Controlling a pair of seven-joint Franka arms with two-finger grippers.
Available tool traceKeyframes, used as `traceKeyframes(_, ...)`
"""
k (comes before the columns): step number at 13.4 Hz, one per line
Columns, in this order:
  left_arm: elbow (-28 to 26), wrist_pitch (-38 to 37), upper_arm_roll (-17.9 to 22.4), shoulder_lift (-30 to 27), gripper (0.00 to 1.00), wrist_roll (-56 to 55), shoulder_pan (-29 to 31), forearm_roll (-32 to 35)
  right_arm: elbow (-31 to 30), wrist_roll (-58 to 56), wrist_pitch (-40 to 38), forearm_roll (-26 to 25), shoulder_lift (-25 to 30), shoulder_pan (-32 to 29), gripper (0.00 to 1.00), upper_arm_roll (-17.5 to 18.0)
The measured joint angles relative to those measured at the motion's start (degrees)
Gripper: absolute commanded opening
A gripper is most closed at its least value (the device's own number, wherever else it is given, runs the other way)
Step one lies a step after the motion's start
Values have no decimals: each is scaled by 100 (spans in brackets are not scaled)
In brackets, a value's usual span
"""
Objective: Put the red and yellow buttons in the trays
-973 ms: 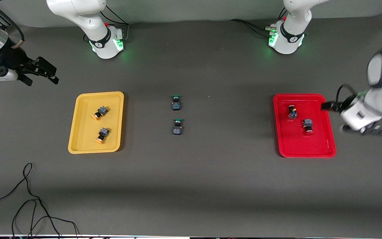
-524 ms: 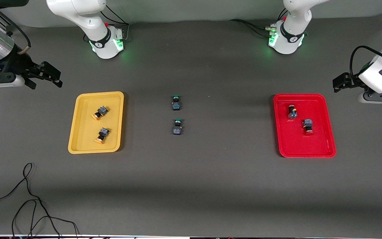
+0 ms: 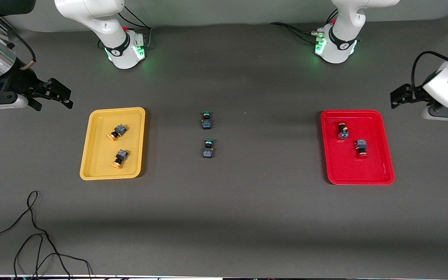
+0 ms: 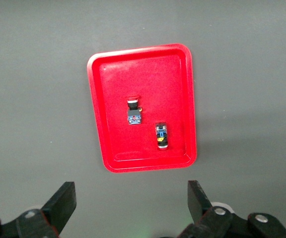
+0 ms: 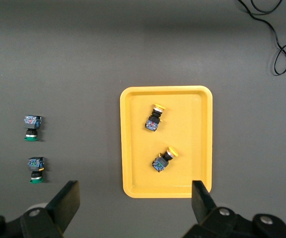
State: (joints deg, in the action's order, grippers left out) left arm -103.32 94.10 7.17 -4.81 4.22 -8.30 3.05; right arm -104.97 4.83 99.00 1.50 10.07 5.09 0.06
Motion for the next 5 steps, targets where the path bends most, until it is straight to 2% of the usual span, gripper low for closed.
traceKeyframes(2, 13, 0, 71, 42, 100, -22, 31, 0, 52, 0, 6, -7, -65, -2, 100, -1)
traceKeyframes(5, 43, -6, -492, 59, 100, -49, 578, 0, 89, 0, 22, -8, -171, -2, 100, -2)
